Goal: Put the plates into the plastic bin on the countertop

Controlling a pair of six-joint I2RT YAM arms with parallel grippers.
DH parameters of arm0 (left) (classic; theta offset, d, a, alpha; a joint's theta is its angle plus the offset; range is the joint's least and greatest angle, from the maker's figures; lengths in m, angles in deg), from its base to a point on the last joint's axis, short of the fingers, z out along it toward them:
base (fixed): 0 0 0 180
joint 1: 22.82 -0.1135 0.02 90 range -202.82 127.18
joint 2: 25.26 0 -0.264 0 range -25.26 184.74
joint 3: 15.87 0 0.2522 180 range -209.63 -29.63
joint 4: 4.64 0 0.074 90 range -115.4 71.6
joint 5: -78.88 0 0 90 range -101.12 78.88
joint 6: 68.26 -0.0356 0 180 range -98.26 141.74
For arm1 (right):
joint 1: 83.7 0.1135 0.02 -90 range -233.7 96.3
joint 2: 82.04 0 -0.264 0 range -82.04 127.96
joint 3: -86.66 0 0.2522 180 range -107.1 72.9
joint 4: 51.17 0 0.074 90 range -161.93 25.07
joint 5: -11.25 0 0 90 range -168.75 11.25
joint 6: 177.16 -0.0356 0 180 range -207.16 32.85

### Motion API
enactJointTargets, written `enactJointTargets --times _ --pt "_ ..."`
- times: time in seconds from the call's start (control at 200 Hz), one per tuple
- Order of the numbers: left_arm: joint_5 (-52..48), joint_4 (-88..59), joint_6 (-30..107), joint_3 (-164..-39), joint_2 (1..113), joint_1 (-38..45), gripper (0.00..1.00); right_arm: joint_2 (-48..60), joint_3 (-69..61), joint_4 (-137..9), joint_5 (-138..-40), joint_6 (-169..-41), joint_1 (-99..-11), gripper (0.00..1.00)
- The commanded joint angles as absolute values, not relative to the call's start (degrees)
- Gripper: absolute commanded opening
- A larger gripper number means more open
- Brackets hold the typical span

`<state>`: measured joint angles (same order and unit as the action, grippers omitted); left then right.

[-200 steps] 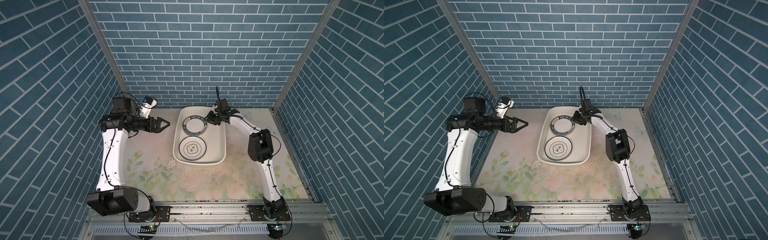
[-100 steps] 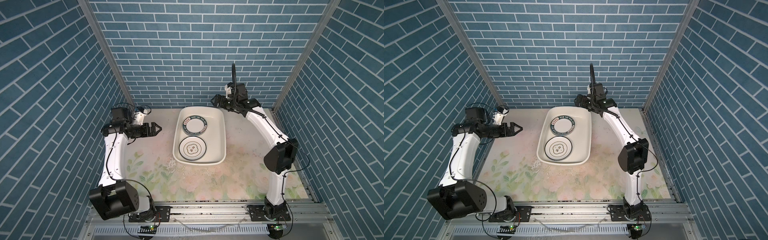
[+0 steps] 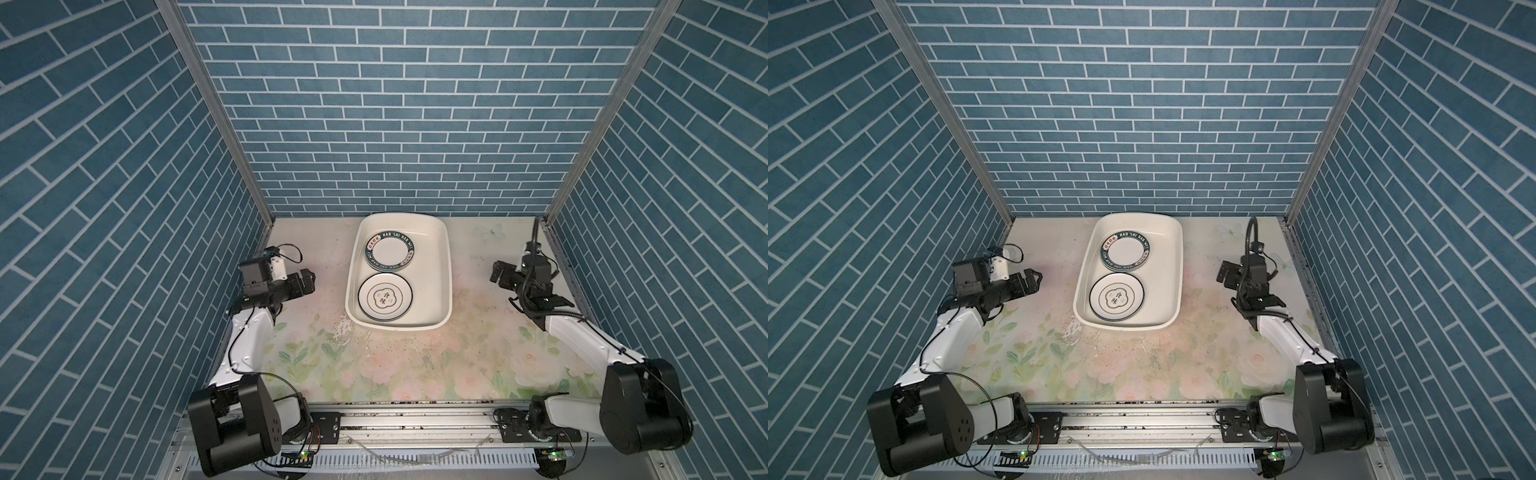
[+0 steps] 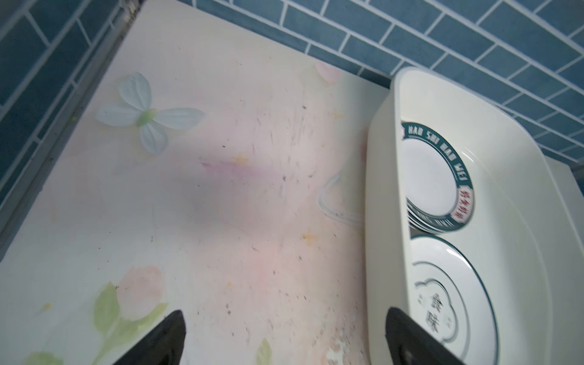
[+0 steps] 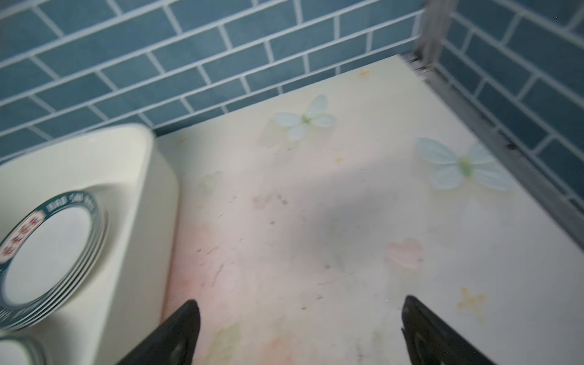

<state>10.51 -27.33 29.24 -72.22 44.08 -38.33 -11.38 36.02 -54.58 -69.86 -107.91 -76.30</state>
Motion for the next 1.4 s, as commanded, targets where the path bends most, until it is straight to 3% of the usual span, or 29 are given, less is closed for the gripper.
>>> enactJointTargets --times 0.0,0.52,0.85,0.925,1.105,1.265,1.39 --pt "5.2 -5.8 31.4 -67.0 43.4 -38.6 0.99 -14.6 42.1 -40.8 -70.0 -101.9 -81.5 0.99" --pt "6.8 27.4 32.7 -51.9 51.0 -38.6 1.0 -7.7 58.6 -13.1 -71.5 -94.7 -87.2 0.99" --pt "9.6 32.4 28.7 -46.4 48.5 -37.2 1.0 9.7 63.9 14.9 -72.9 -95.3 -88.7 0.99" --pt "7.9 34.7 27.3 -44.2 49.5 -37.1 1.0 7.1 62.6 8.3 -73.2 -96.5 -89.7 0.98" --pt "7.7 49.1 28.9 -42.5 60.1 -36.0 0.99 7.7 61.9 8.2 -76.4 -96.7 -90.7 0.99" --pt "0.8 59.8 22.1 -39.7 66.5 -28.4 1.0 6.4 58.8 0.8 -77.2 -96.2 -90.7 0.99" --pt "-7.2 46.6 21.7 -43.9 62.8 -26.1 0.99 6.3 57.0 -2.8 -78.4 -95.2 -90.4 0.99"
